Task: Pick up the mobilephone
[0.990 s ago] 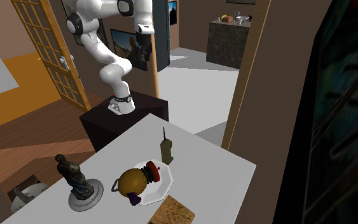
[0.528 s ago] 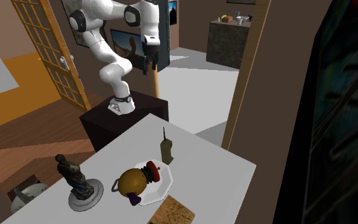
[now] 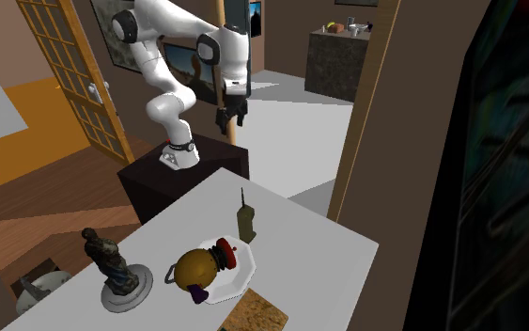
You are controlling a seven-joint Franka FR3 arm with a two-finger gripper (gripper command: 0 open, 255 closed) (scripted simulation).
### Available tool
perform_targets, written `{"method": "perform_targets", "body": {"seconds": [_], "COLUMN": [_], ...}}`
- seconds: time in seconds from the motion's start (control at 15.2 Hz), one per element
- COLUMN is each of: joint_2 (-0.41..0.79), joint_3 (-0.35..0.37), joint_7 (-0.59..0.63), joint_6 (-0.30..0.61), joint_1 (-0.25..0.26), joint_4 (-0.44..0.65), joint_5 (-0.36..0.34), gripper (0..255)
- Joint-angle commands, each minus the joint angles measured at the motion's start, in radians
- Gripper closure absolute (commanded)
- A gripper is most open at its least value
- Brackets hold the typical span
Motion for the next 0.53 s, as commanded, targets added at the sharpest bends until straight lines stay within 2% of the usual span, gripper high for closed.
{"method": "perform_targets", "body": {"seconds": [0.0,0.46], "joint_2": [0.069,0.315], "joint_3": [-0.016,-0.066], "joint_7": [0.013,0.053], "joint_6": [0.041,0.171], "joint_1": [-0.013,-0.051], "joint_4": [0.03,0.148], "joint_5": [0.002,0.029], "gripper": [0,0]}}
